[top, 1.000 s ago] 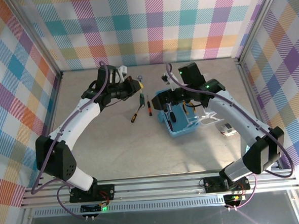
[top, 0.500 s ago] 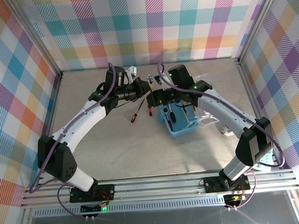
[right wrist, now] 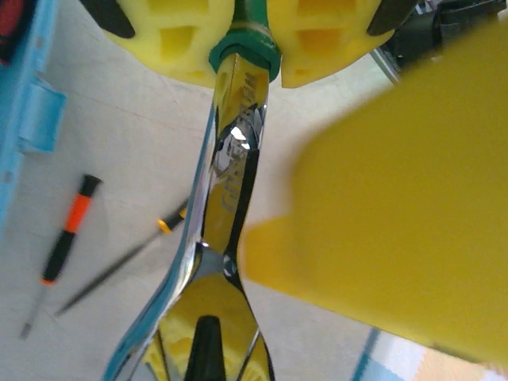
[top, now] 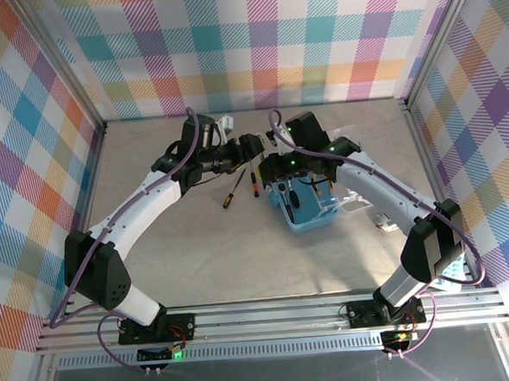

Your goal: Pack the tool kit

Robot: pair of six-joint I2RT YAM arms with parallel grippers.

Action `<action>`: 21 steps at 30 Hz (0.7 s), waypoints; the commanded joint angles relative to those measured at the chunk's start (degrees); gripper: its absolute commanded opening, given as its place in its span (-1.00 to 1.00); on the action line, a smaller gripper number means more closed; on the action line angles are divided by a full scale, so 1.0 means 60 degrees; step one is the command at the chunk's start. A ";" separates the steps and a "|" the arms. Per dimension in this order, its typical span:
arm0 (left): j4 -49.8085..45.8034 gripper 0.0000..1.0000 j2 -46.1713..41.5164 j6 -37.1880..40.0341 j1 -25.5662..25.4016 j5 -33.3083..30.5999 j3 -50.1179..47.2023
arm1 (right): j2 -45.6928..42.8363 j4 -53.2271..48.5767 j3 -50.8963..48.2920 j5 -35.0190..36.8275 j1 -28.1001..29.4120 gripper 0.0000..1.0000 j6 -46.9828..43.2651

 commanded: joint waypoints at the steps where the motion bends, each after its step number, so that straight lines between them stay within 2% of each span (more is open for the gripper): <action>1: -0.1820 0.83 0.0206 0.1173 0.0375 -0.1004 0.0602 | -0.0302 -0.0915 0.0177 0.0727 -0.0401 -1.00 -0.0479; 2: -0.2230 0.99 0.0275 0.1455 0.0514 -0.1309 0.0680 | -0.0251 -0.1315 0.0235 0.1072 -0.0447 -1.00 -0.0734; 7: -0.3976 0.99 0.0750 0.2566 0.0767 -0.3217 0.0914 | 0.0419 -0.2870 0.0530 0.2636 -0.0485 -1.00 -0.1749; 10: -0.4415 0.99 0.1045 0.2868 0.0768 -0.3858 0.0797 | 0.0903 -0.3149 0.0537 0.3398 -0.0485 -1.00 -0.2017; 18: -0.4346 0.99 0.1456 0.3031 0.0768 -0.3987 0.0233 | 0.2417 -0.3568 0.1156 0.5033 -0.0485 -1.00 -0.2240; 21: -0.4293 0.99 0.1585 0.3044 0.0768 -0.3903 0.0181 | 0.2872 -0.3641 0.1429 0.5306 -0.0485 -1.00 -0.2210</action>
